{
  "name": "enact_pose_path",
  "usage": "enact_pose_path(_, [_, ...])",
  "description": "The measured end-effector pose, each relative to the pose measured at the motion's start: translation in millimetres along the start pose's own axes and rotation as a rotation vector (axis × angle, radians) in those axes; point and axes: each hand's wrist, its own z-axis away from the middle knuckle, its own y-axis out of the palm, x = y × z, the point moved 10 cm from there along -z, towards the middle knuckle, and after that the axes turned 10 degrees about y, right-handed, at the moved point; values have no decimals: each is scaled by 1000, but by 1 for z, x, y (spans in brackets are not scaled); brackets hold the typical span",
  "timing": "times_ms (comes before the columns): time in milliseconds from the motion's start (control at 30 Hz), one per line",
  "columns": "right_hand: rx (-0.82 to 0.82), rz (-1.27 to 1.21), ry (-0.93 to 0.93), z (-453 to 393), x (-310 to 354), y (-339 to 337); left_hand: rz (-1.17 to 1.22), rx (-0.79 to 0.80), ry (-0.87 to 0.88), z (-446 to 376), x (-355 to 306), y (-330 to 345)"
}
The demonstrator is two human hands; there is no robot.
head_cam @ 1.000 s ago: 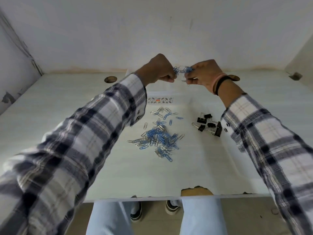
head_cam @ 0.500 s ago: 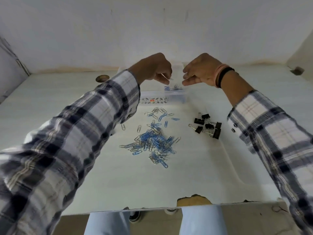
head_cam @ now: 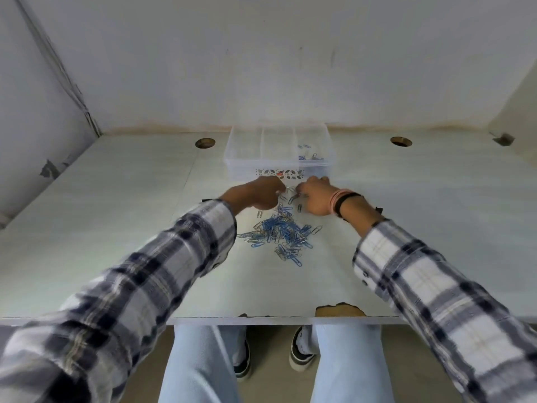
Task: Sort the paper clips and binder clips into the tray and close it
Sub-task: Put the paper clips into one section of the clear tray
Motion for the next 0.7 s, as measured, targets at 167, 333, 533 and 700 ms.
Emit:
enact_pose_path(167, [28, -117, -155, 4, 13, 7, 136, -174, 5, 28, 14, -25])
enact_pose_path(333, [-41, -50, -46, -10, 8, -6, -25, -139, -194, 51, 35, -25])
enact_pose_path(533, [-10, -84, -218, 4, 48, 14, 42, -95, -190, 44, 21, -2])
enact_pose_path(700, [-52, -226, -128, 22, -2, -16, 210, -185, -270, 62, 42, -20])
